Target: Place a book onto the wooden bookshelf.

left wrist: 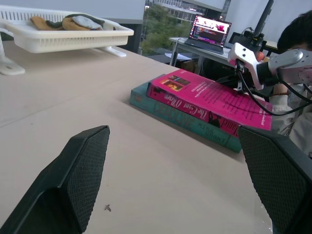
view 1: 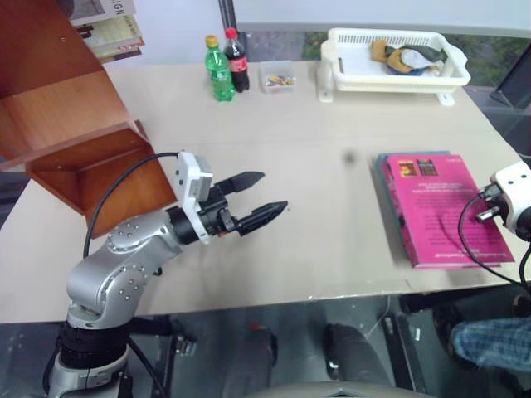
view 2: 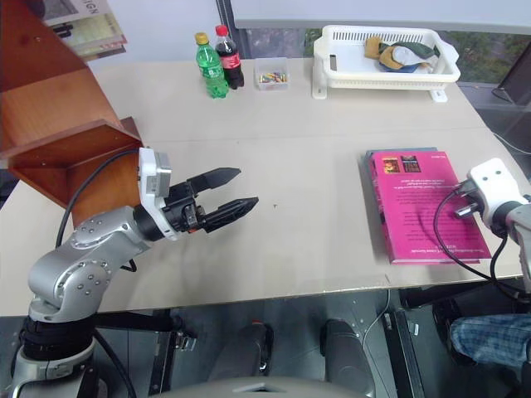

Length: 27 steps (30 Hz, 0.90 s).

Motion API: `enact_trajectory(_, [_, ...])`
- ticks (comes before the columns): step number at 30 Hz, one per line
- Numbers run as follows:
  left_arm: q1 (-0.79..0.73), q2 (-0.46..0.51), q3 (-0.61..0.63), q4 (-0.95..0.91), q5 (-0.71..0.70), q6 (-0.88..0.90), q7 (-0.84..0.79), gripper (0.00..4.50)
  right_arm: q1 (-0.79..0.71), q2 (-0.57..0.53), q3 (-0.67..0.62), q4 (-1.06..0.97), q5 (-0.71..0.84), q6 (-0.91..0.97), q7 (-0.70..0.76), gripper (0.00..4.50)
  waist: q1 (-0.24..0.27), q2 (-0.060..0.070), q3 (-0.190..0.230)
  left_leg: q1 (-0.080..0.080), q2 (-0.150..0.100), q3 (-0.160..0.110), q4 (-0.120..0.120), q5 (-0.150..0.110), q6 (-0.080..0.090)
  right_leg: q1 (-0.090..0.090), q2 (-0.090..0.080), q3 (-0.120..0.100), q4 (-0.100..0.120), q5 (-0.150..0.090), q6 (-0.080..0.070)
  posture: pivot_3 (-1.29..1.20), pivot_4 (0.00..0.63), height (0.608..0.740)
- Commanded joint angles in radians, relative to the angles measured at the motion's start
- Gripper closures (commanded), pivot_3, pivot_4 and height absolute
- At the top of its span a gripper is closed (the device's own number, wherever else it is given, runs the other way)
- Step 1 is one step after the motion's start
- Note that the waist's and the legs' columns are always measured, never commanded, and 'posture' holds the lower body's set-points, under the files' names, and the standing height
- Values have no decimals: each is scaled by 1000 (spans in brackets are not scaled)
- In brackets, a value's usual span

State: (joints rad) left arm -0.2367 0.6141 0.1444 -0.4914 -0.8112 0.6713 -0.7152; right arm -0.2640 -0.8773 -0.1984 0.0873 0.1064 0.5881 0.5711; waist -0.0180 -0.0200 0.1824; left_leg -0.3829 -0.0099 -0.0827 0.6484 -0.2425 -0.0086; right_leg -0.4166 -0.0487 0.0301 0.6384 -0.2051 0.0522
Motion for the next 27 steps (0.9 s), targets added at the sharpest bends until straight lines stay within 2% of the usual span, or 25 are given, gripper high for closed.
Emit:
enact_trajectory(1, [6, 18, 7, -39, -11, -4, -14, 0, -13, 33, -12, -80, 6, 44, -38, 4481, 0, 0, 0, 0, 0, 0, 0, 0, 0, 0, 0, 0, 0, 0, 0, 0, 150, 740])
enact_trajectory(7, [10, 20, 5, -40, -7, -5, -12, 0, -25, 75, -3, -101, -14, 73, -81, 4481, 2, 0, 0, 0, 0, 0, 0, 0, 0, 0, 0, 0, 0, 0, 0, 0, 150, 740])
enact_trajectory(13, [19, 20, 10, -40, -11, -3, -11, 0, -66, 24, -66, -37, -19, 18, -91, 4481, 1, 0, 0, 0, 0, 0, 0, 0, 0, 0, 0, 0, 0, 0, 0, 0, 150, 740])
enact_trajectory(17, [21, 17, 6, -40, -11, -4, -10, 0, -107, -1, -65, 43, -25, -29, -86, 4481, 1, 0, 0, 0, 0, 0, 0, 0, 0, 0, 0, 0, 0, 0, 0, 0, 150, 740])
enact_trajectory(27, [13, 27, 15, -35, -6, -4, -12, 0, -229, 0, 68, 381, -94, -202, -22, 4481, -1, 0, 0, 0, 0, 1, 0, 0, 0, 0, 0, 1, 0, 0, -1, 0, 150, 740])
